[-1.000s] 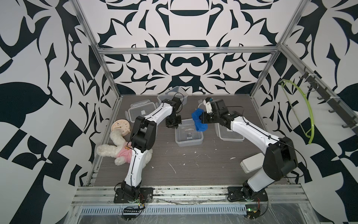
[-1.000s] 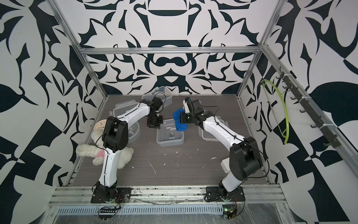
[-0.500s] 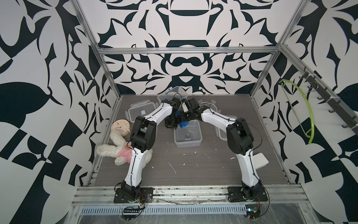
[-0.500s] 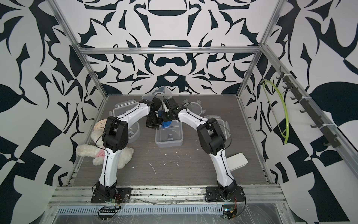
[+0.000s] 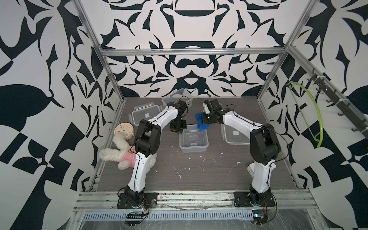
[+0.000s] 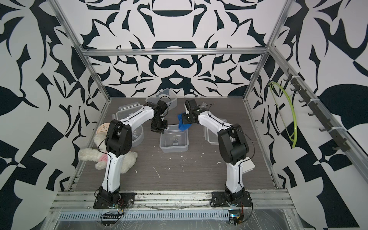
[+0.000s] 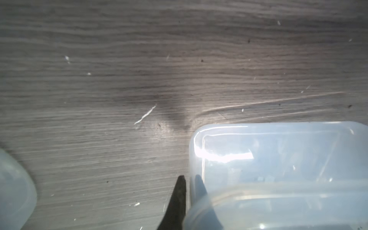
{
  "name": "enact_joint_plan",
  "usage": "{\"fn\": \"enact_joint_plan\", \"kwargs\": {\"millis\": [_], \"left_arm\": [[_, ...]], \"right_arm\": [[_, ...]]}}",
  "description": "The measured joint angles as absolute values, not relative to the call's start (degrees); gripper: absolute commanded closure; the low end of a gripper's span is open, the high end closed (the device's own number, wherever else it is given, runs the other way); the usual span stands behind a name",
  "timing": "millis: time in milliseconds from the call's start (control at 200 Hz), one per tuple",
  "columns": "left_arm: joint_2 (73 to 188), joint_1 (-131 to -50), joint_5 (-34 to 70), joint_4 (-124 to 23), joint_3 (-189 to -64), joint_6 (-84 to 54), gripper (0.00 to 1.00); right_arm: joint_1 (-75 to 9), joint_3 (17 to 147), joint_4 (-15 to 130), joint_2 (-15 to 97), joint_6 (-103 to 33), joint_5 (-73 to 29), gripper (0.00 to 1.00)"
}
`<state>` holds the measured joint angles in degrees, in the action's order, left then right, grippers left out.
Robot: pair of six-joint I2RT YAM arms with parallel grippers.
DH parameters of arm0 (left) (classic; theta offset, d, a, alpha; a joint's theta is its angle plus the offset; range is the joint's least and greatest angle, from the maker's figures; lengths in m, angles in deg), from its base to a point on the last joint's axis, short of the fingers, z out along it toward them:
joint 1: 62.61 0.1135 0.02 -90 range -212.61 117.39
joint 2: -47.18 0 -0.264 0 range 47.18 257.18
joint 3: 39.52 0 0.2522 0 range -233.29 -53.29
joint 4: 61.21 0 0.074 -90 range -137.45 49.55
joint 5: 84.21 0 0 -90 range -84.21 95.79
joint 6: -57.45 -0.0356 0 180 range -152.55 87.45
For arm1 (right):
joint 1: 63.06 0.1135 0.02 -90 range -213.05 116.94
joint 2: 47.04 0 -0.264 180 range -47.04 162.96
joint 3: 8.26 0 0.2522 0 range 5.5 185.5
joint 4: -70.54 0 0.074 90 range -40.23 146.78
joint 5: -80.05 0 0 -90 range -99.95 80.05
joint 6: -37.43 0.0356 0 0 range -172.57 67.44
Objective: Wipe the insides of the lunch boxes
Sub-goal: Wipe the dirt inside the lunch box.
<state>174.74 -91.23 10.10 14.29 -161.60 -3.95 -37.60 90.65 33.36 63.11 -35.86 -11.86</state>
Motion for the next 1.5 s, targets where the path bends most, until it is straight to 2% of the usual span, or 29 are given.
{"fn": "enact_joint_plan", "kwargs": {"millis": [230,720,925,1105,1265,1390,1500], "left_arm": [[174.7,-90.8,9.8,14.7,-161.6,-4.1,1.00],[175.2,-89.9,8.7,16.9,-163.7,-6.2,1.00],[175.2,-90.2,9.6,15.8,-164.0,-4.8,1.00],[175.2,-90.4,10.1,14.9,-164.2,-4.0,1.00],[176.4,-90.5,8.9,14.3,-164.2,-4.8,1.00],[176.7,-90.1,9.0,14.2,-164.2,-4.5,1.00],[176.7,-90.4,9.6,13.7,-164.2,-3.9,1.00]], "right_arm": [[-35.5,82.8,29.9,57.7,-35.8,-10.0,1.00],[-13.4,79.5,11.8,46.8,-36.1,12.2,1.00],[-10.6,79.9,22.5,43.9,-37.9,3.7,1.00],[-8.5,81.5,33.4,53.8,-37.8,-5.4,1.00],[-7.9,83.2,37.8,59.2,-37.6,-8.1,1.00],[-9.9,81.3,39.2,58.1,-37.2,-9.1,1.00],[-14.0,75.4,38.8,52.7,-36.6,-10.3,1.00]]}}
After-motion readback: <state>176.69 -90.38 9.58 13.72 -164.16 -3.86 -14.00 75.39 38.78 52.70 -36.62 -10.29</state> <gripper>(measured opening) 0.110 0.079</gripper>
